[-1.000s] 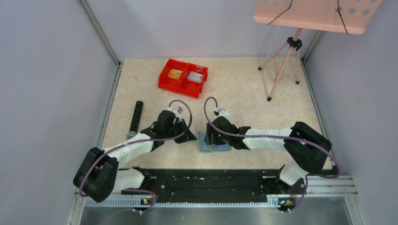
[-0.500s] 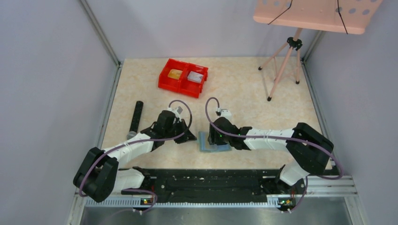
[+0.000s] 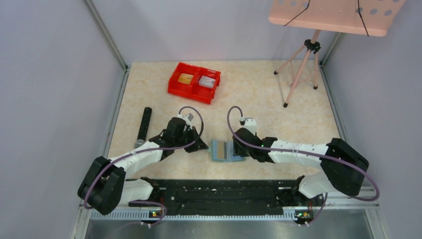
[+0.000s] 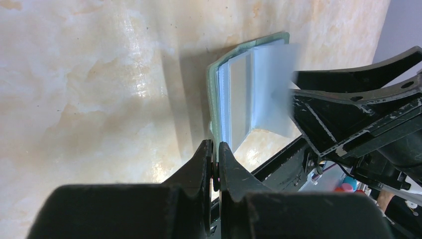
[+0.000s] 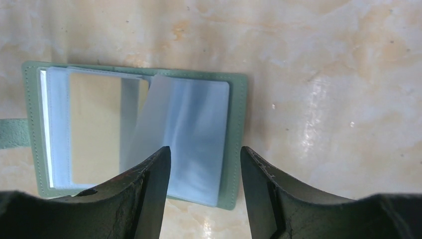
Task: Take the credit cards out of the card holder
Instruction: Remove the credit card from the card holder.
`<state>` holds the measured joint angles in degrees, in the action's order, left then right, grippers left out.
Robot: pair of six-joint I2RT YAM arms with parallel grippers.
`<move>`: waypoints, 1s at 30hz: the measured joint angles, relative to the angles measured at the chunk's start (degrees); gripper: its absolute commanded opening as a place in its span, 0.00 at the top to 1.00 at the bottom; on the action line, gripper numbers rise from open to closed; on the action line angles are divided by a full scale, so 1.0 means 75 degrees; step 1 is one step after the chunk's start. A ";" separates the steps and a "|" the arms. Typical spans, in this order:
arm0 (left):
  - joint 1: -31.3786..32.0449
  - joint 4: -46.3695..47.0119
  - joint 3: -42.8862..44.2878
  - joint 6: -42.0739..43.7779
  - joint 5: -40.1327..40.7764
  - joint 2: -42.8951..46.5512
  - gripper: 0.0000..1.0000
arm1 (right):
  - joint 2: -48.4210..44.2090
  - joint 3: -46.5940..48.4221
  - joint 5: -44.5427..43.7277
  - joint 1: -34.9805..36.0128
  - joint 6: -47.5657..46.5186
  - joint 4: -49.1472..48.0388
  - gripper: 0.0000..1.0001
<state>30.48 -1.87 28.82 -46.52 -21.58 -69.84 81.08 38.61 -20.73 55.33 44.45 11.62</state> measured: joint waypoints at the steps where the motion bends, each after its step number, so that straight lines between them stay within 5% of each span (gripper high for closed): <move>1: 0.0000 0.0000 0.0000 0.0003 0.0003 0.0000 1.00 | -0.0157 -0.0067 -0.0061 0.0000 0.0026 0.0125 0.46; 7: 0.0000 -0.0029 0.0000 0.0003 0.0020 0.0000 0.97 | -0.0979 -0.0283 -0.0382 -0.0114 0.0143 0.0804 0.46; 15: 0.0000 -0.0446 0.0070 0.0108 0.0227 0.0085 0.72 | -0.2326 -0.0303 -0.0361 -0.0189 0.0061 0.1236 0.46; 19: 0.0000 -0.0868 0.0385 0.0251 0.0469 0.0283 0.67 | -0.2640 -0.0370 0.0358 -0.0210 -0.0289 0.0595 0.47; 30: 0.0268 -0.0551 0.0743 0.0204 0.0382 -0.0012 0.86 | -0.1486 -0.1020 0.2771 -0.0766 -0.0557 -0.1699 0.64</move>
<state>32.49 -6.00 34.39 -44.99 -18.72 -69.93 69.93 30.96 0.05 49.58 40.27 -1.13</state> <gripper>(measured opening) 0.175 0.402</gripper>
